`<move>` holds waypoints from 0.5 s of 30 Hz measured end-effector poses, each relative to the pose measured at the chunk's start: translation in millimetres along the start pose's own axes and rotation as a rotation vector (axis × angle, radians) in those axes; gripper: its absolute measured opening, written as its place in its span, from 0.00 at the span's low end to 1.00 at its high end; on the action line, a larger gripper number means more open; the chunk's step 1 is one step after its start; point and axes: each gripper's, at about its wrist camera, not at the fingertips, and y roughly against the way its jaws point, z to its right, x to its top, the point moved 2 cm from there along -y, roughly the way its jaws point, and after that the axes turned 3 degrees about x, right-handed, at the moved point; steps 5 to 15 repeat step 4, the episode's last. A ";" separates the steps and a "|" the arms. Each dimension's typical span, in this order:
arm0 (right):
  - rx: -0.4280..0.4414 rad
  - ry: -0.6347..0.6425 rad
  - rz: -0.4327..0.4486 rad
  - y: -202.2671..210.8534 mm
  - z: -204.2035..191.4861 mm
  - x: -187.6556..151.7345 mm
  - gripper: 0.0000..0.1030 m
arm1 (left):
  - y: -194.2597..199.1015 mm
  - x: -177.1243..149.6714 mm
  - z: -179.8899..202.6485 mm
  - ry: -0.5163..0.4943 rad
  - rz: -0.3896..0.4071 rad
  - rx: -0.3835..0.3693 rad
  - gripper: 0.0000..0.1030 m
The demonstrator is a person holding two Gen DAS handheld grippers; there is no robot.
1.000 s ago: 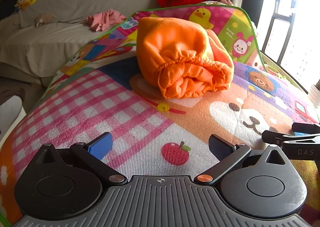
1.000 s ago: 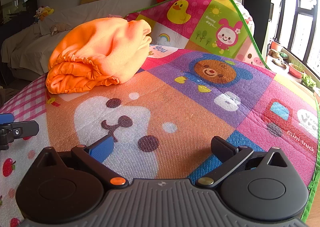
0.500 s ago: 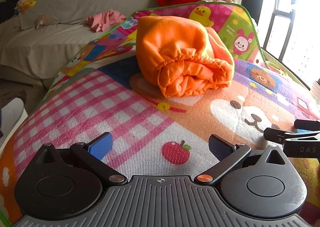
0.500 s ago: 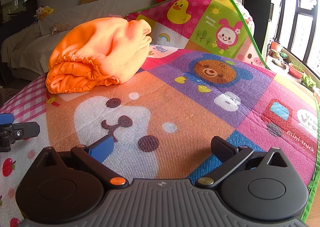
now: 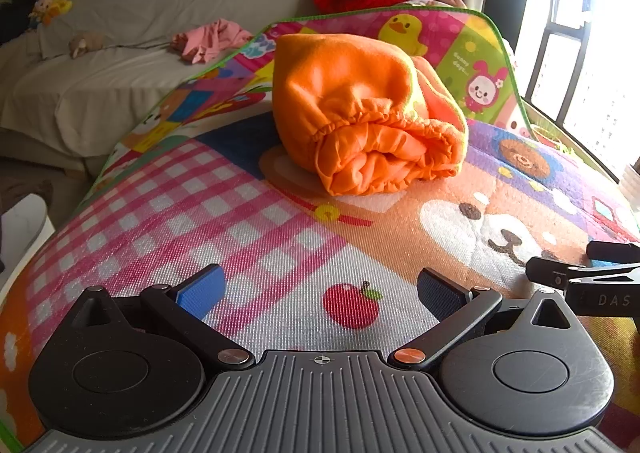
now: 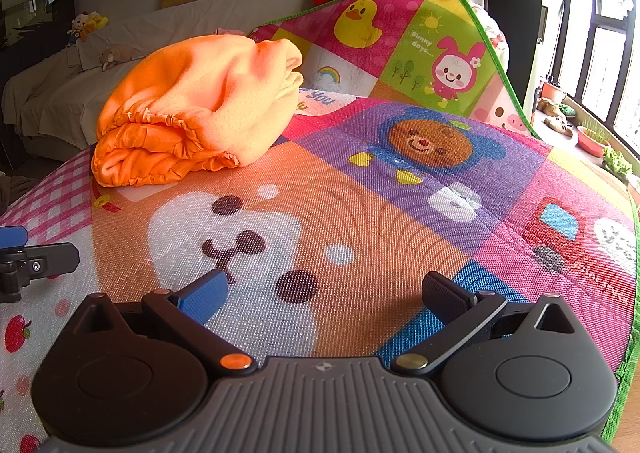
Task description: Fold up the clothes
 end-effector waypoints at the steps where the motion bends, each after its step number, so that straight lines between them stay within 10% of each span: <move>1: 0.000 0.000 0.000 0.0 0.0 0.0 1.00 | 0.3 -0.1 -0.2 0.001 0.001 -0.001 1.00; 15: 0.000 0.000 0.000 0.1 -0.3 0.0 1.00 | 1.0 -0.5 -1.0 0.004 0.004 -0.003 1.00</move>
